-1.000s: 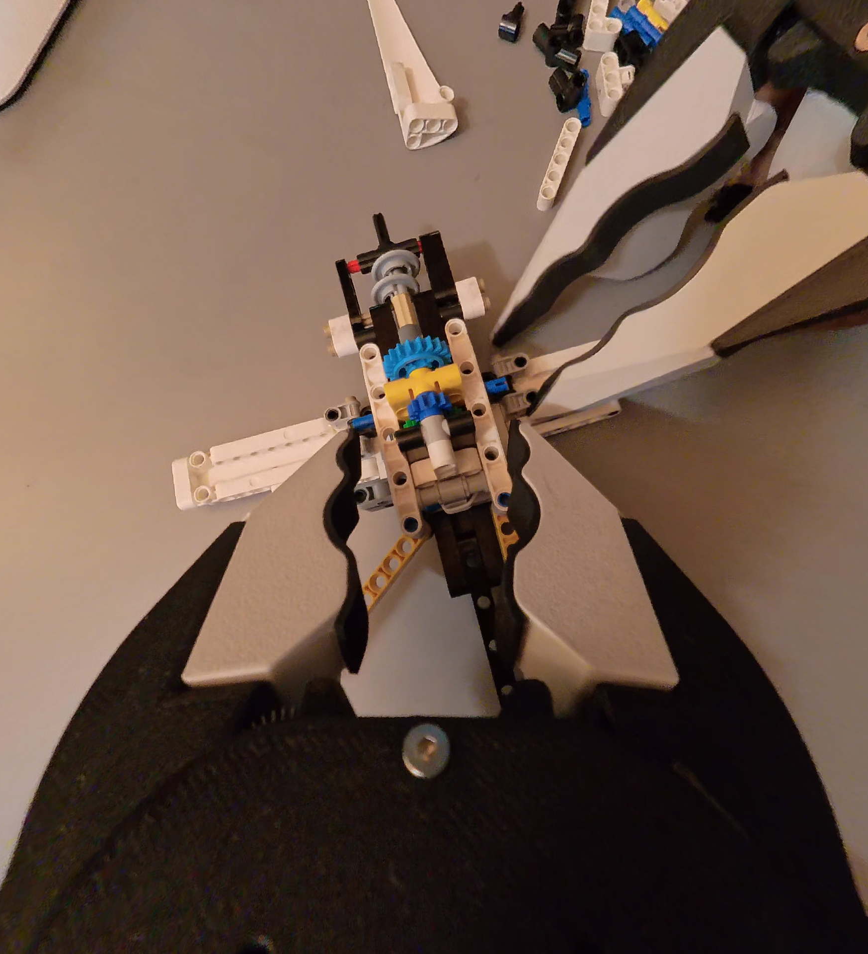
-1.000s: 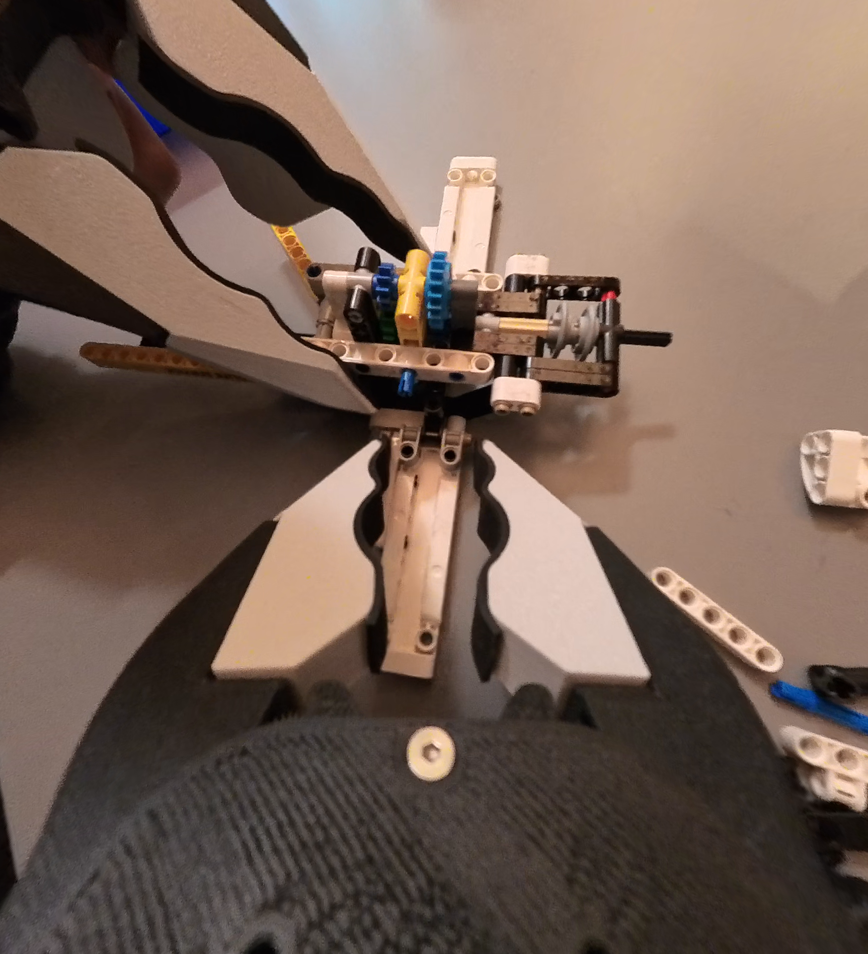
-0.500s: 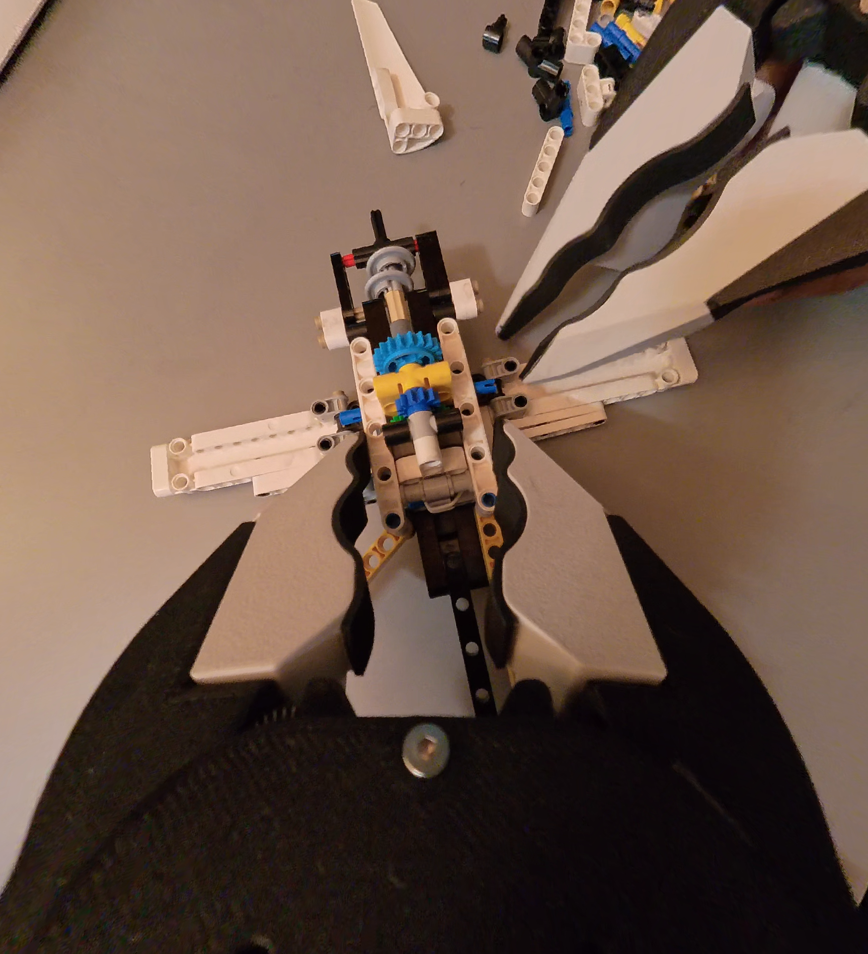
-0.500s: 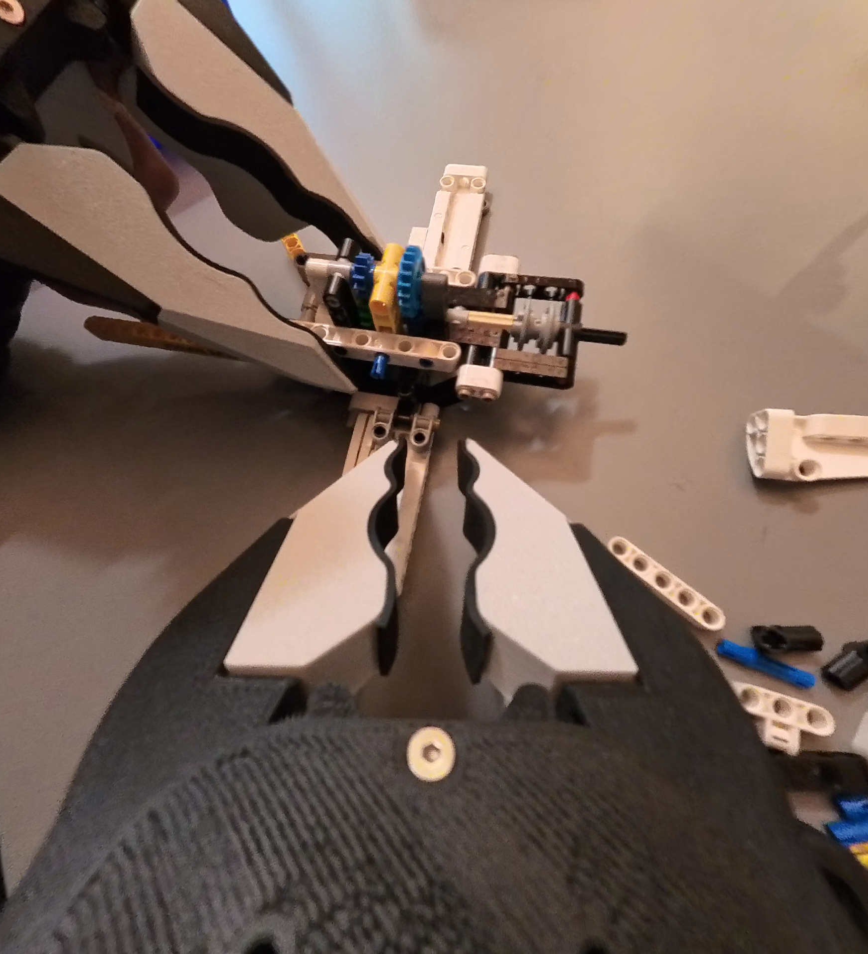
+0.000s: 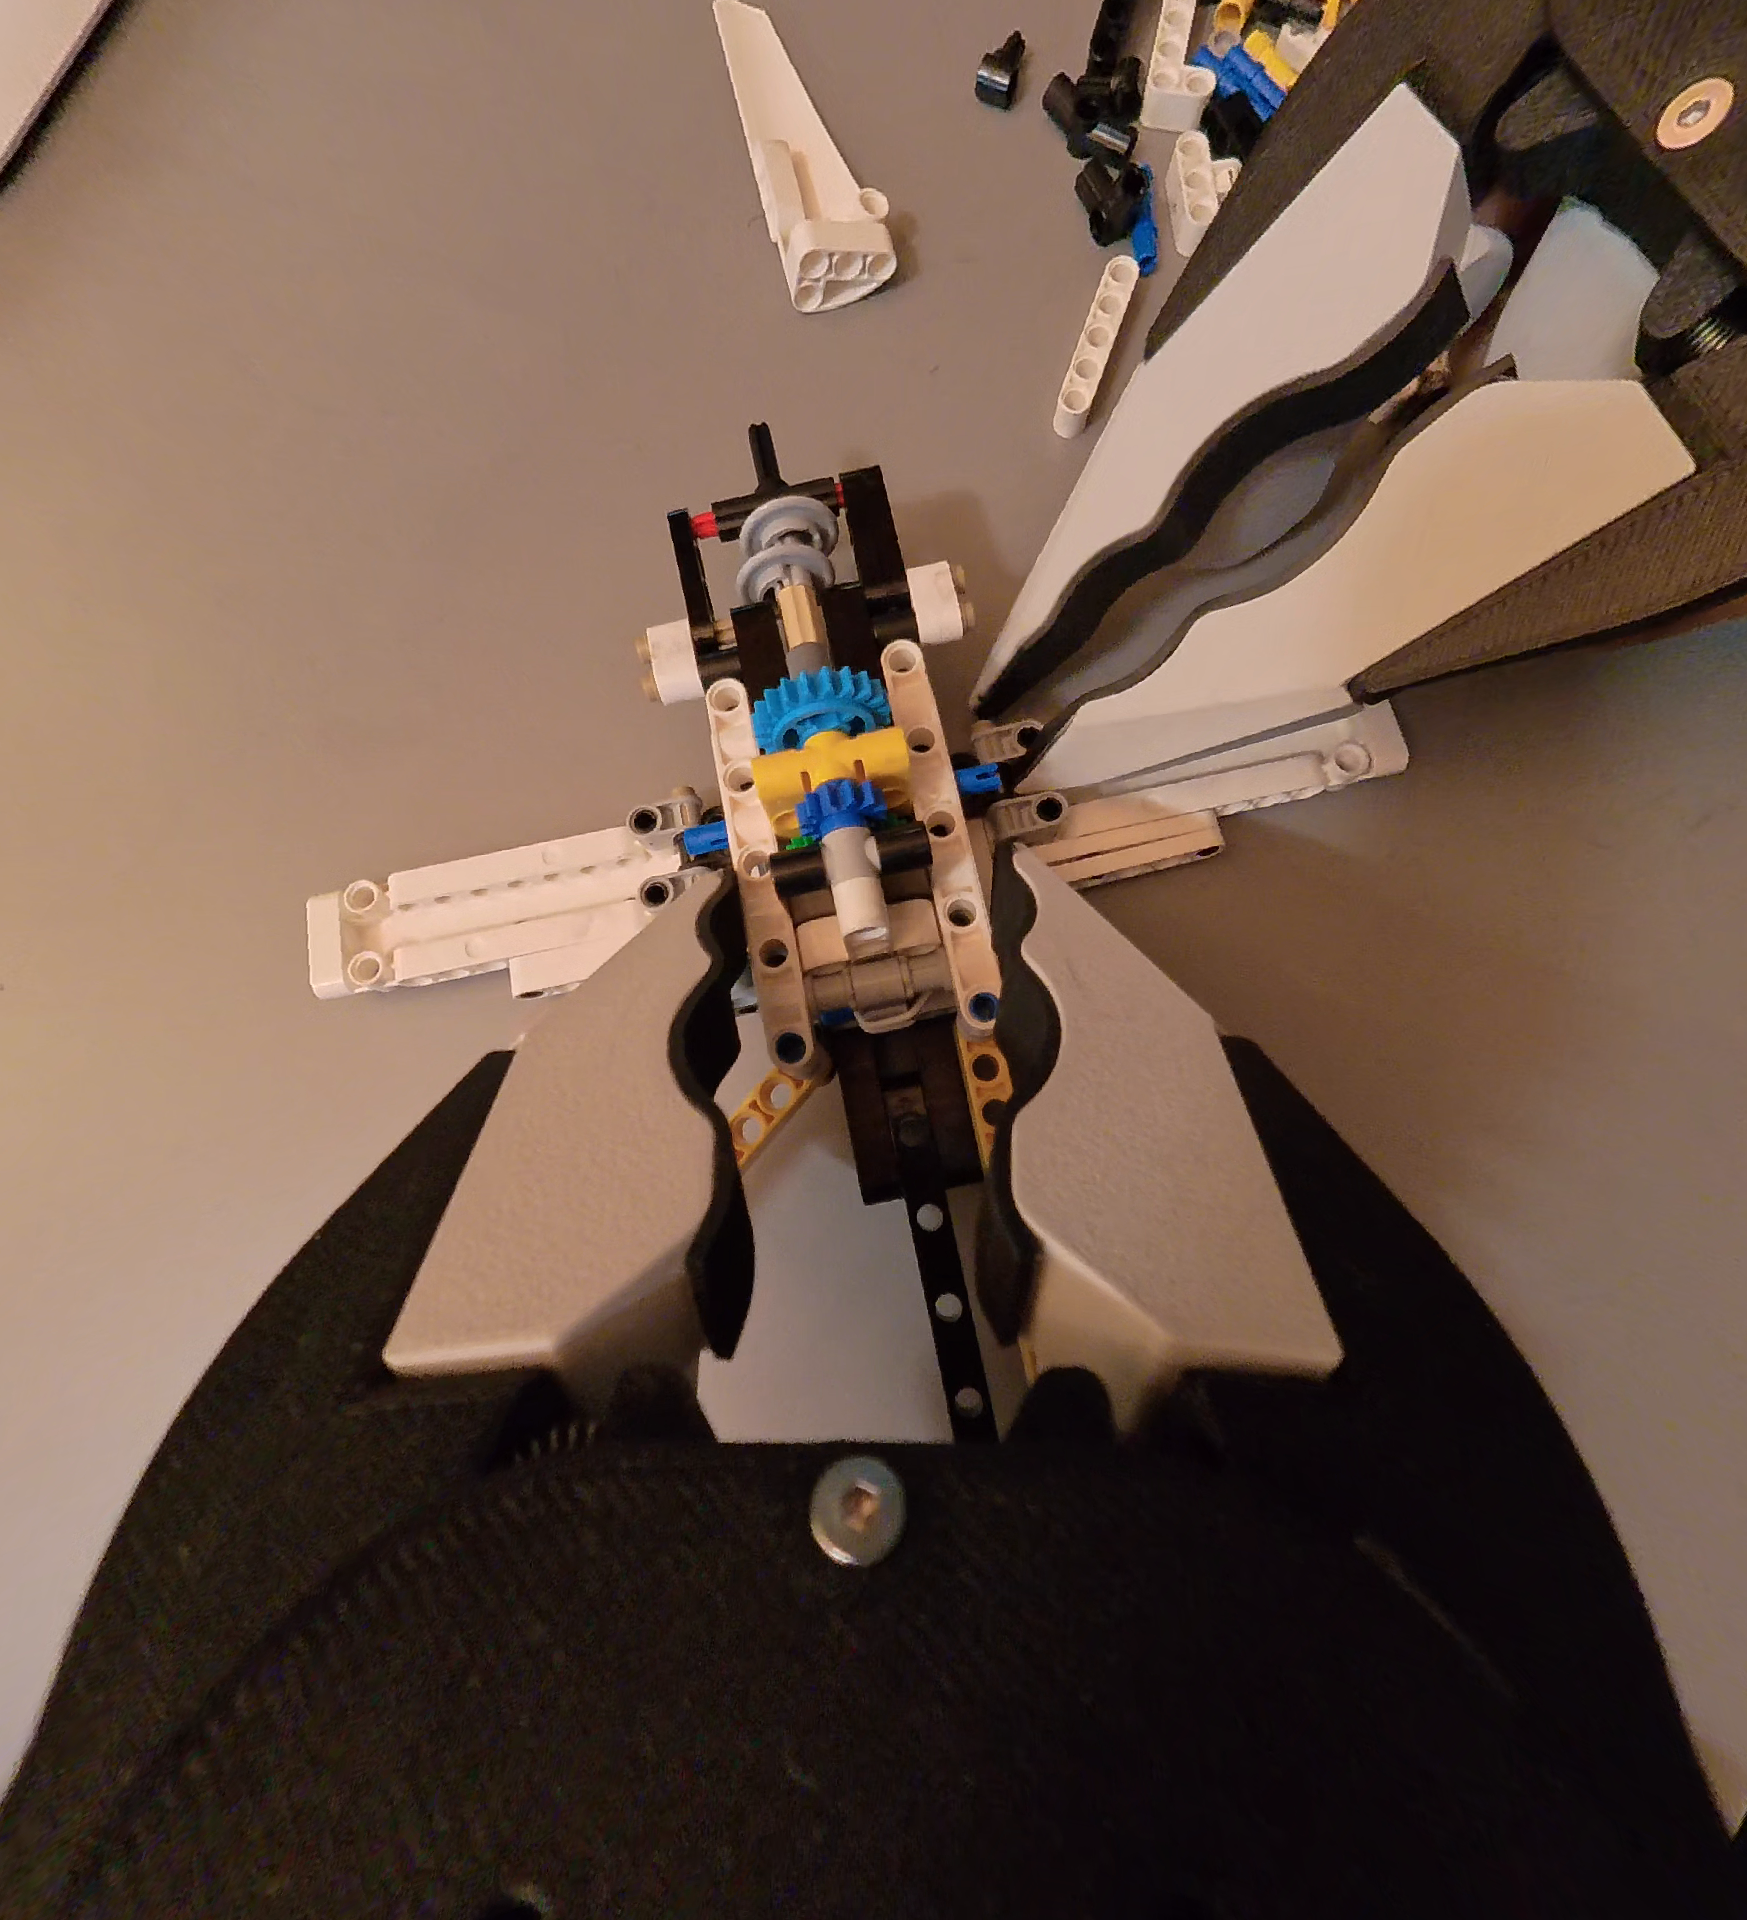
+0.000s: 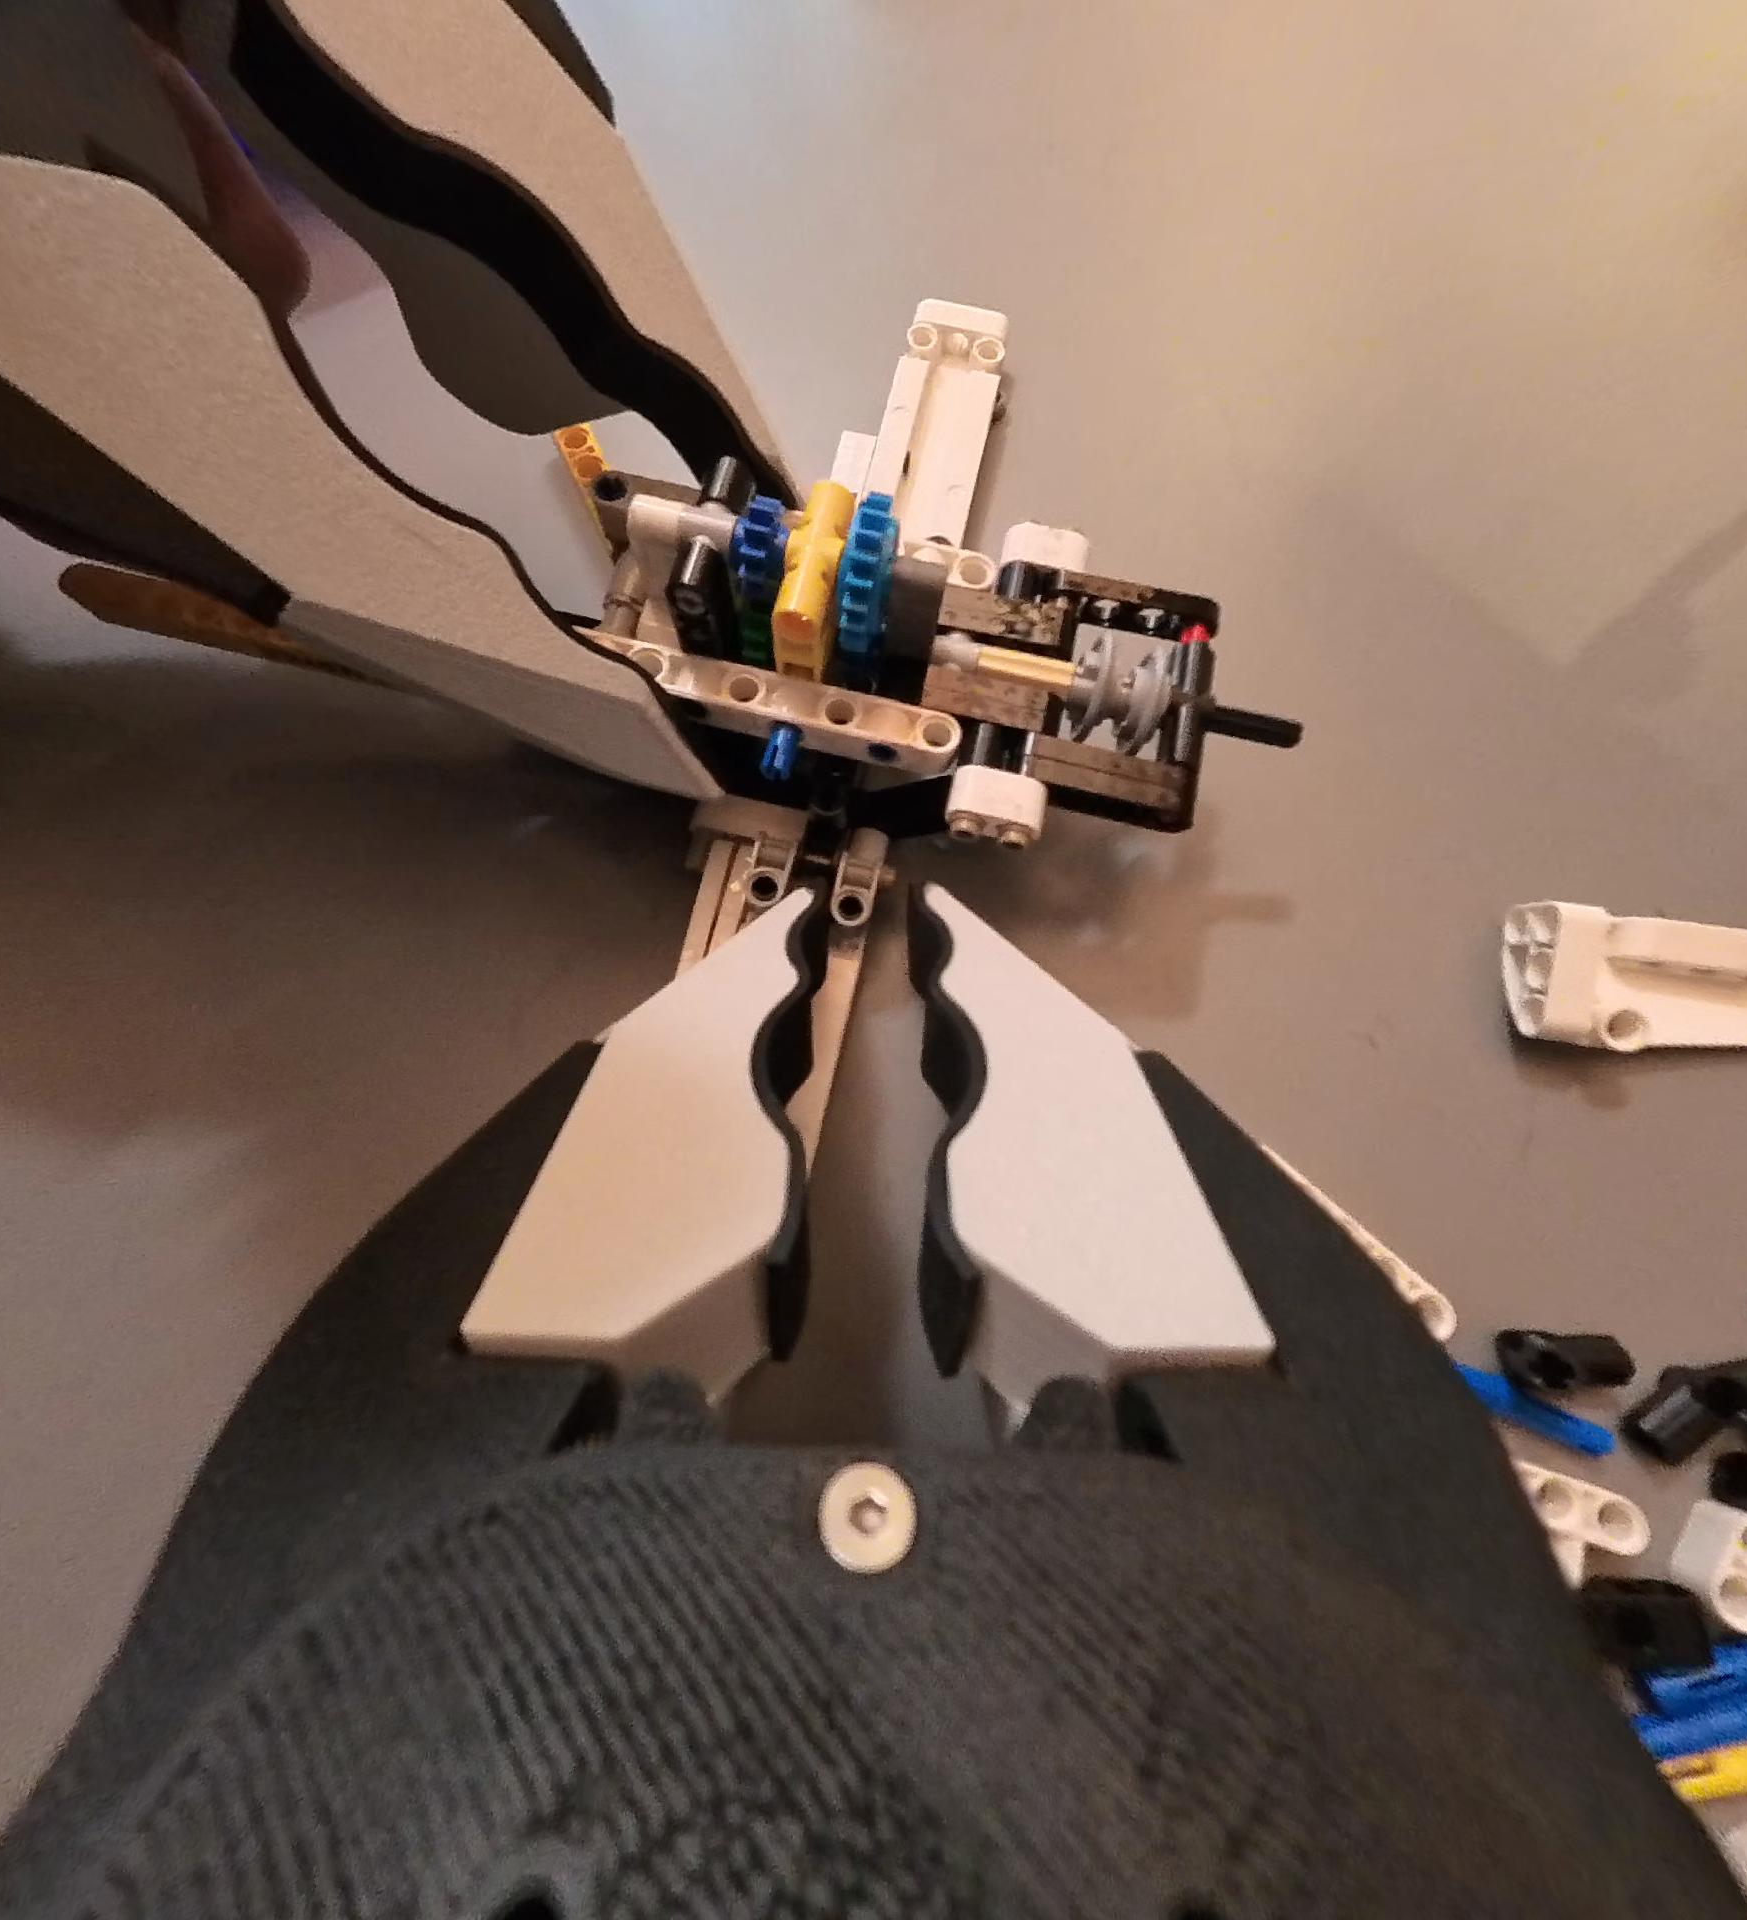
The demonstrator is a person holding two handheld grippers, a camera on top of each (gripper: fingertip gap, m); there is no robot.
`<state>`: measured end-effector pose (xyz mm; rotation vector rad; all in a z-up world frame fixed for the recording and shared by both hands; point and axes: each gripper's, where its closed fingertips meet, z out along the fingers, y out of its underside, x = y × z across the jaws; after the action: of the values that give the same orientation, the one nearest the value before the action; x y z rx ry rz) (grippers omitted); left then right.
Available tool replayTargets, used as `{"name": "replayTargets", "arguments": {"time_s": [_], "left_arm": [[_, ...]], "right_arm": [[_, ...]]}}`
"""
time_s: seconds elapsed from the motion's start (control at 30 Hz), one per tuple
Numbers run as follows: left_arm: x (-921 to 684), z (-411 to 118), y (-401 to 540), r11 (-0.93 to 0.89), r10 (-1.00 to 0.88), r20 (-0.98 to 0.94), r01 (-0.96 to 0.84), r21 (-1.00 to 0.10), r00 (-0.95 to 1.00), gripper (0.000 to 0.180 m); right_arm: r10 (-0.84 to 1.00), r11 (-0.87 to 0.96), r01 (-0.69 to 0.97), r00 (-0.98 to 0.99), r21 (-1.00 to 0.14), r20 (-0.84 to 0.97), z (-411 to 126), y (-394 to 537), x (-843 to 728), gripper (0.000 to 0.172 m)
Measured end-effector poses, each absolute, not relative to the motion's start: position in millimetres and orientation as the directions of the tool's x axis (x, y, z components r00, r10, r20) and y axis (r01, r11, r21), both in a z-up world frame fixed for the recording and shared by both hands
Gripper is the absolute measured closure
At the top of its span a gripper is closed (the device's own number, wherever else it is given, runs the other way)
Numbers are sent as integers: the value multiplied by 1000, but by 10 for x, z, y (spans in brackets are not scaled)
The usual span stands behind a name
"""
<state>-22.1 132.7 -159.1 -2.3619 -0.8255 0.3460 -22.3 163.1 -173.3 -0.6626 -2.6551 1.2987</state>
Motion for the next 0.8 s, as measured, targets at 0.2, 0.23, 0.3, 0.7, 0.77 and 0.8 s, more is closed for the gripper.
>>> {"name": "replayTargets", "arguments": {"time_s": [0.2,0.23,0.3,0.7,0.77,0.8], "left_arm": [[-222,-1590,1326,-622,633,-44,474,-623,773,132],[-222,-1590,1325,-622,632,-44,473,-623,773,132],[-219,-1590,1327,-621,628,-37,472,-626,777,132],[-134,-1590,1292,-641,535,26,426,-639,845,132],[-135,-1589,1292,-642,535,23,425,-638,844,132],[-134,-1589,1293,-642,536,23,425,-638,844,132]], "right_arm": [[422,546,315,-904,-776,-71,-1730,1625,-210,162],[418,546,313,-906,-777,-71,-1727,1627,-212,161],[417,522,321,-904,-790,-93,-1689,1641,-223,157],[203,650,-54,-949,-758,242,-1684,1836,-123,152],[117,705,-290,-852,-647,510,-1677,1888,-179,153],[73,708,-383,-796,-594,601,-1667,1884,-178,161]]}}
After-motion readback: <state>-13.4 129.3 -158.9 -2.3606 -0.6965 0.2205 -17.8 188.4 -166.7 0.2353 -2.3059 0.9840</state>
